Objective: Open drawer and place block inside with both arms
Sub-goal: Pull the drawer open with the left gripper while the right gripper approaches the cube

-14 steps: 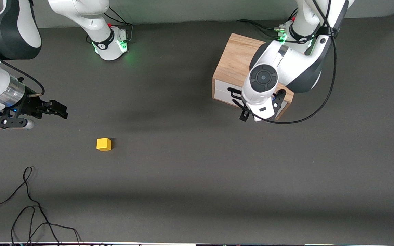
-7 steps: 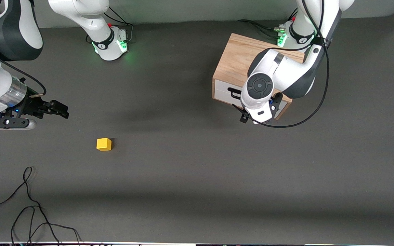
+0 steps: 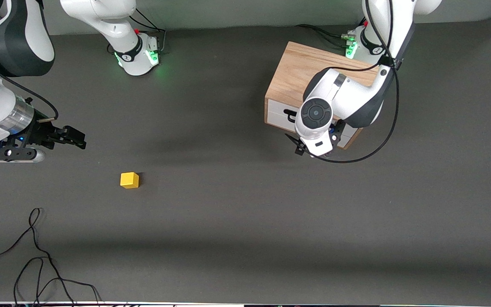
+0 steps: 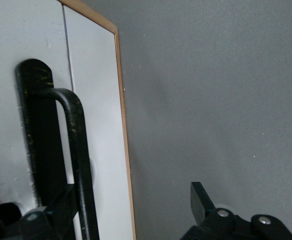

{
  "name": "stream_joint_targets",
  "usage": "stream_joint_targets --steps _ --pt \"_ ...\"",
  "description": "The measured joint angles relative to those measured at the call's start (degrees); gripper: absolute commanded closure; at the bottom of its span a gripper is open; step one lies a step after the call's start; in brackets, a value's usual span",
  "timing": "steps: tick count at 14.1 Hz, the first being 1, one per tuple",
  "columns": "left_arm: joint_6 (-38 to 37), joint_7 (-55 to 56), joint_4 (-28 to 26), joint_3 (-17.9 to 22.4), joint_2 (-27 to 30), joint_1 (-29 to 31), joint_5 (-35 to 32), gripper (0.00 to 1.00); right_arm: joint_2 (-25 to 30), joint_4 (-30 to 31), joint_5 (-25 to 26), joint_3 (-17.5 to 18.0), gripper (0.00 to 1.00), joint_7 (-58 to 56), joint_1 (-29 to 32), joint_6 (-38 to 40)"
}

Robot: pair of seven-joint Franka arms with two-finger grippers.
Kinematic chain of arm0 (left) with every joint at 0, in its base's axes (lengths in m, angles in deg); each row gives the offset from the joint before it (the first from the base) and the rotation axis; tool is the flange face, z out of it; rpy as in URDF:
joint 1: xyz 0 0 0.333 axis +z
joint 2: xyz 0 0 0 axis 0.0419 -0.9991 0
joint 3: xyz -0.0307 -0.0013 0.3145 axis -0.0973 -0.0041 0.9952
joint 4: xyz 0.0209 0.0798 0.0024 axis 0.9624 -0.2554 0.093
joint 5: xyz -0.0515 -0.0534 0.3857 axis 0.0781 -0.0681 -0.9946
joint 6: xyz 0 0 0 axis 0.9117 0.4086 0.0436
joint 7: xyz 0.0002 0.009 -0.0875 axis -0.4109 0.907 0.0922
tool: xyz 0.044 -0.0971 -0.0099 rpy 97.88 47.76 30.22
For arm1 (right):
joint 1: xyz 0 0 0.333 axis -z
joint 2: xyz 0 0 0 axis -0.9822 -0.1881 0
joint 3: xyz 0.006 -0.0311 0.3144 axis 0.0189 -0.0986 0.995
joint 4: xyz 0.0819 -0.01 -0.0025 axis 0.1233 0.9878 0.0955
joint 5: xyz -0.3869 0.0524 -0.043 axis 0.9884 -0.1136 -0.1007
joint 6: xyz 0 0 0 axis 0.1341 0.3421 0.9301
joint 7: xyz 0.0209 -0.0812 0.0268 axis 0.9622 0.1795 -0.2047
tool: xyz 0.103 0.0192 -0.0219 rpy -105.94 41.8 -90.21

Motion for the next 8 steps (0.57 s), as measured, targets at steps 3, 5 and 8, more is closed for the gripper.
stream_joint_targets --steps 3,5,8 --pt "0.2 0.1 0.1 0.0 -0.2 0.0 0.0 0.0 0.7 4.0 0.0 0.1 0.0 0.0 -0.4 -4.9" --pt "0.3 0.1 0.2 0.1 -0.2 0.0 0.0 0.0 0.7 5.5 0.0 0.2 0.0 0.0 -1.1 -7.5" --pt "0.5 0.1 0.4 0.2 -0.2 0.1 0.0 0.0 0.6 8.7 0.0 0.2 0.0 0.0 -1.3 -11.5"
